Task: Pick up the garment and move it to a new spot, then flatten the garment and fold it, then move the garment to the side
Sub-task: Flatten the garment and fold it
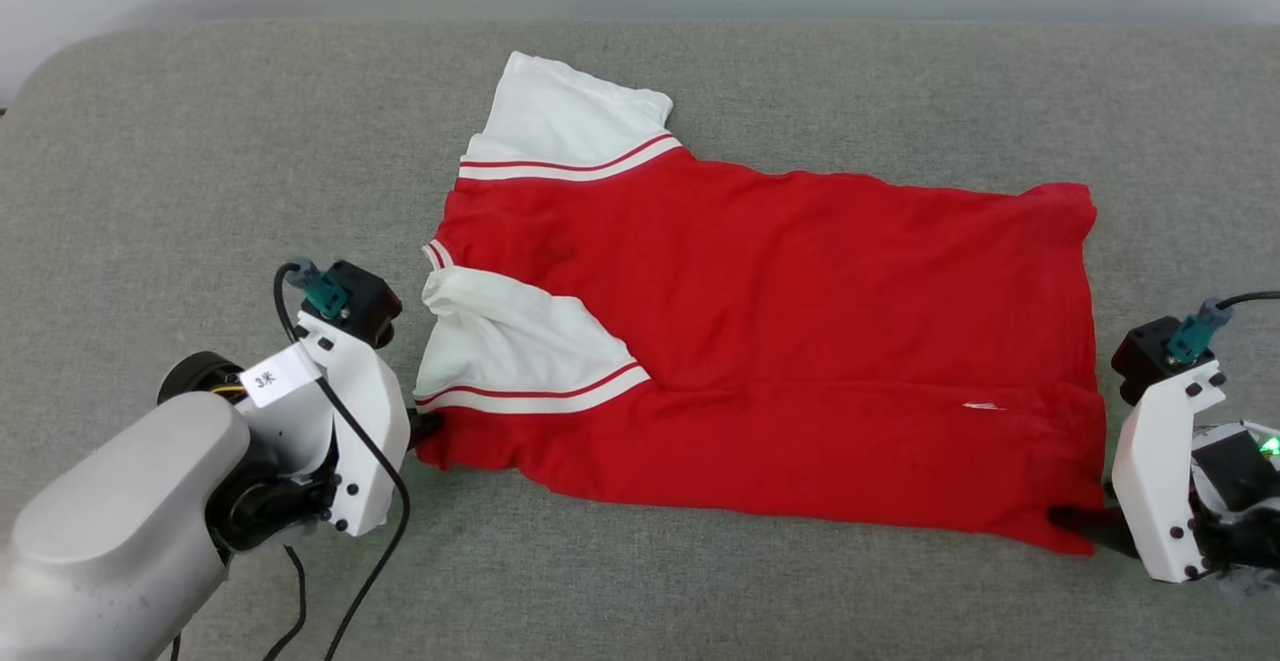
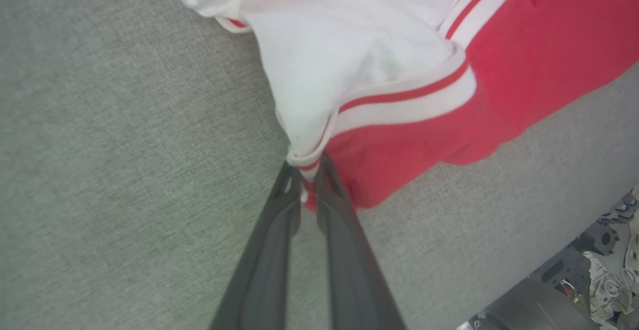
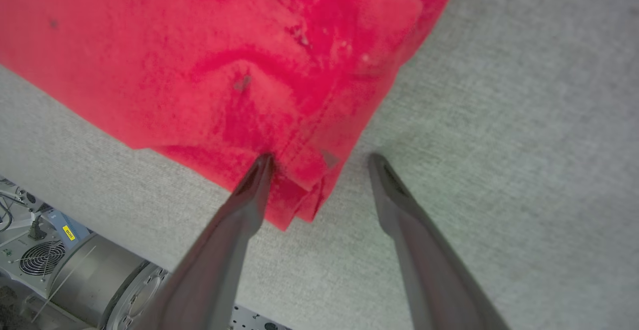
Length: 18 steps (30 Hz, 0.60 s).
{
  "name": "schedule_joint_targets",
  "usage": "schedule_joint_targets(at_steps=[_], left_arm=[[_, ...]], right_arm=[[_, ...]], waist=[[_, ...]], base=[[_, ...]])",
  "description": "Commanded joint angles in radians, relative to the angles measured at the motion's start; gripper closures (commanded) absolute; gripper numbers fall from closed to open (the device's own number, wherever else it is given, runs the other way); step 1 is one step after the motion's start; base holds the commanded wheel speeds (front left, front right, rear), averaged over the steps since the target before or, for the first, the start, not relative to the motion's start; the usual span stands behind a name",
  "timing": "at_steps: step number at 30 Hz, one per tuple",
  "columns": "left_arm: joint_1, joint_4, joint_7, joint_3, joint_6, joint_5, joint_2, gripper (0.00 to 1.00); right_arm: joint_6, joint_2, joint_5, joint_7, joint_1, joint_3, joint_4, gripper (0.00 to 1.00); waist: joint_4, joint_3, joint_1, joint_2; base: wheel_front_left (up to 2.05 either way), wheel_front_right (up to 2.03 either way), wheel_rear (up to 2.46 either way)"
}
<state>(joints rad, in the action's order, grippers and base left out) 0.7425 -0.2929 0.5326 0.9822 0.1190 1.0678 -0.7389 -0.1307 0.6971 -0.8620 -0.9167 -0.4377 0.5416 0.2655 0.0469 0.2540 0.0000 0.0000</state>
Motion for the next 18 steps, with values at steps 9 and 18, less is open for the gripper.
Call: schedule_joint_targets(at_steps=[9,18], left_arm=[[-0.027,-0.024,-0.024,0.0,0.0,0.018,0.009,1.0],[-0.099,0.0,-0.03,0.008,0.001,0.053,-0.033,1.0]], right_arm=[[0.0,-0.043,-0.003,0.141,0.043,0.031,0.041,1.0],[0.0,0.041,-0.049,0.195,0.056,0.025,-0.03,1.0]], waist=[[-0.005,-0.015,0.0,0.0],[-0.025,-0.101,0.0,0.0]], base=[[0.0,0.0,0.0],[0.0,0.0,0.0]])
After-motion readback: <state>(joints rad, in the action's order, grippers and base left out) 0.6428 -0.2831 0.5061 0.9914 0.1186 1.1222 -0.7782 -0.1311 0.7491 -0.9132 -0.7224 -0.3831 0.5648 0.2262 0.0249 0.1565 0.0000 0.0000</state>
